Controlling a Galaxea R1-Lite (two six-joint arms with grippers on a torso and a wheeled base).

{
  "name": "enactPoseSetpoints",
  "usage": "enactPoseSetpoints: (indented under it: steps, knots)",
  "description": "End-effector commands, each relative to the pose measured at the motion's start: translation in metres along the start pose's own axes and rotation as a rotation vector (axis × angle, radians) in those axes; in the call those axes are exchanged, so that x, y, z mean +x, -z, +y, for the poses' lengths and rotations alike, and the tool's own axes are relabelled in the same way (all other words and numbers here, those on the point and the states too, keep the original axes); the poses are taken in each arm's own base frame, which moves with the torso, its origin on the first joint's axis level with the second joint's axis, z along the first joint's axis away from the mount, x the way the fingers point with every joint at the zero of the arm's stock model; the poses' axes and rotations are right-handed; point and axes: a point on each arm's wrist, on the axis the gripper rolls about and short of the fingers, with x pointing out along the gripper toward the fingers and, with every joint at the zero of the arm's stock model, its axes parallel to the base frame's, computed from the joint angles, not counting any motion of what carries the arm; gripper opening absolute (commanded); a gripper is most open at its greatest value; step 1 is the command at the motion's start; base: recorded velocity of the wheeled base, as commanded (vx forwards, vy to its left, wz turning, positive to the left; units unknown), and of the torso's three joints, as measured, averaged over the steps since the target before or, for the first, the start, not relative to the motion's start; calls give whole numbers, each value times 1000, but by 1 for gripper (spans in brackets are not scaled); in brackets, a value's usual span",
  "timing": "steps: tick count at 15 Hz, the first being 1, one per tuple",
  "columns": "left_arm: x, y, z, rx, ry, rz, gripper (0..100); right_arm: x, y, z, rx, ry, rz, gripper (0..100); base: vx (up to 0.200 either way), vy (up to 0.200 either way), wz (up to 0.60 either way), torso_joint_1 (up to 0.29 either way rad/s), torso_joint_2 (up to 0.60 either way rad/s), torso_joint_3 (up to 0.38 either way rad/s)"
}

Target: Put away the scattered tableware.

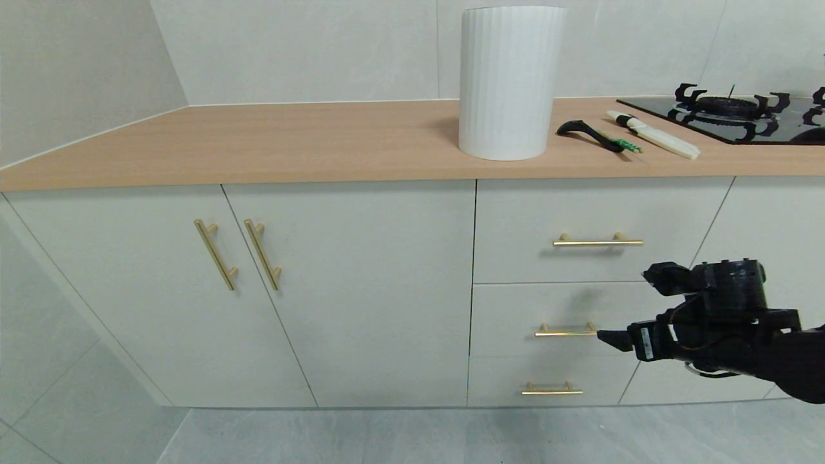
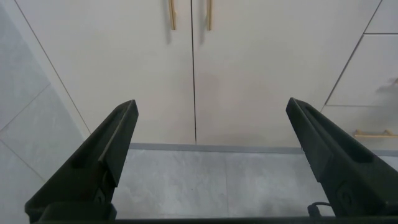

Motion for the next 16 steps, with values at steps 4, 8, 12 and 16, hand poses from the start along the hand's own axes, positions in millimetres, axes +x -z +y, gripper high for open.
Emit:
enactPoseSetpoints:
  steps: [4, 8, 12, 16]
  knots:
    - [0, 0, 0, -1, -1, 0, 100, 59, 35, -3, 17, 40, 29, 100, 0, 0, 0, 0, 0, 0]
    - [0, 0, 0, 0, -1, 0, 100, 79, 42, -2, 20, 106, -48, 100, 0, 0, 0, 0, 0, 0]
    - [0, 0, 0, -1, -1, 0, 100, 99, 44, 7, 51, 160, -133, 100, 0, 0, 0, 0, 0, 0]
    - [0, 0, 0, -1, -1, 1, 100, 111, 42, 8, 97, 163, -171, 100, 0, 0, 0, 0, 0, 0]
